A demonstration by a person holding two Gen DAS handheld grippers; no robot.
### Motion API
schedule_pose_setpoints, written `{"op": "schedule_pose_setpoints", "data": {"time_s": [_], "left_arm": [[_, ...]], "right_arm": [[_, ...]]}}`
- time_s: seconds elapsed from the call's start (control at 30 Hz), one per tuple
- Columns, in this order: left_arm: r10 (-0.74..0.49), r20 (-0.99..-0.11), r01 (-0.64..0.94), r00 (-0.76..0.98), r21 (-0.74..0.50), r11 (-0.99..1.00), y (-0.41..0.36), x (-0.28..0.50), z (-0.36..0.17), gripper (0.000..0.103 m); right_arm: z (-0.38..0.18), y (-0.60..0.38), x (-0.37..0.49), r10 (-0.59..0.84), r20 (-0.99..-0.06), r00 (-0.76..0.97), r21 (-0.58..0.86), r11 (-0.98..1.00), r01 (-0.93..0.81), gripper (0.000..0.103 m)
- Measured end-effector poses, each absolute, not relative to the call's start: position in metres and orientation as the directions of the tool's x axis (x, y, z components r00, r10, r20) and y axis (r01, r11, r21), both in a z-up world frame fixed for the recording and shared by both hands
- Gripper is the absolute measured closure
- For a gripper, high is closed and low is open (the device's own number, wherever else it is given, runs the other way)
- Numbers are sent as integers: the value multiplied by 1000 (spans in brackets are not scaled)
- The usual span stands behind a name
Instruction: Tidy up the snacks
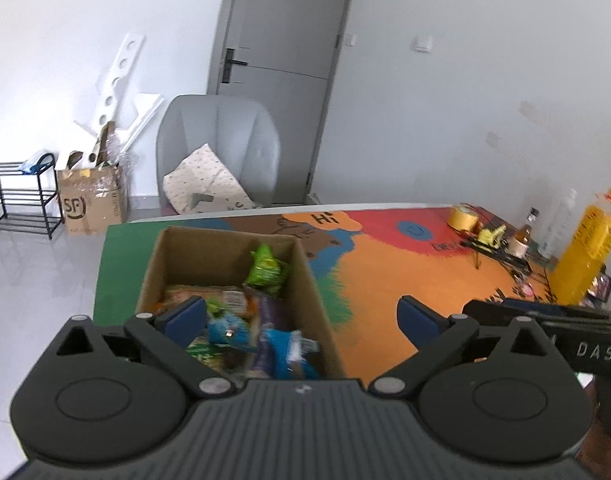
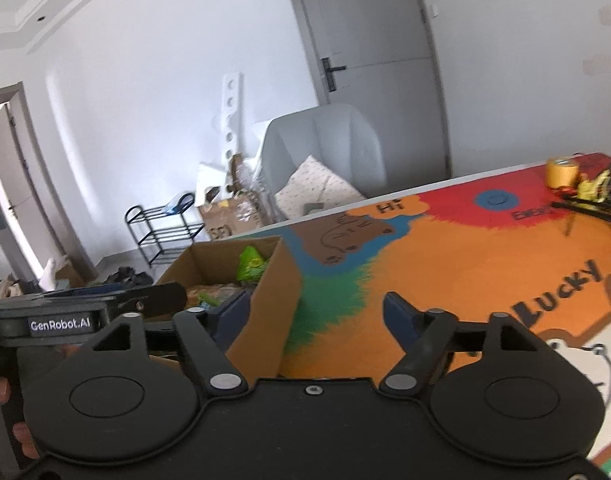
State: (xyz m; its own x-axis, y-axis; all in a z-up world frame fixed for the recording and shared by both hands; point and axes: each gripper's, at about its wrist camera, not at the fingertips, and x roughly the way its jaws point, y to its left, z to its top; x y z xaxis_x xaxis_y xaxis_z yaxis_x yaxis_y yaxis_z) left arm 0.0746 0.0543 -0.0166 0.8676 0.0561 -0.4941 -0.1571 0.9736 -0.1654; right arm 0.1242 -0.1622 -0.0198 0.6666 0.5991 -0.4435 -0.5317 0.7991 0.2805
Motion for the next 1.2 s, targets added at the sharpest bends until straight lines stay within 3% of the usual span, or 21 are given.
{"op": "schedule_pose_setpoints", "data": {"time_s": [0.2, 0.37, 0.77, 1.2], "left_arm": [[33, -498, -126, 867, -154, 980, 35, 68, -10, 2], [31, -503, -116, 864, -137, 984, 24, 62, -5, 0], [27, -526, -98, 850, -107, 989, 5, 45, 5, 0], [44, -534, -91, 844, -63, 994, 7, 28, 5, 0]], "right_arm": [[-16, -185, 116, 578, -430, 694, 287, 816, -502, 15], [-10, -203, 107, 551, -421, 720, 293, 834, -467, 0], [-4, -246, 84, 460, -471, 753, 281, 887, -366, 0], [-6, -263, 69, 459, -476, 750, 297, 887, -354, 0]]}}
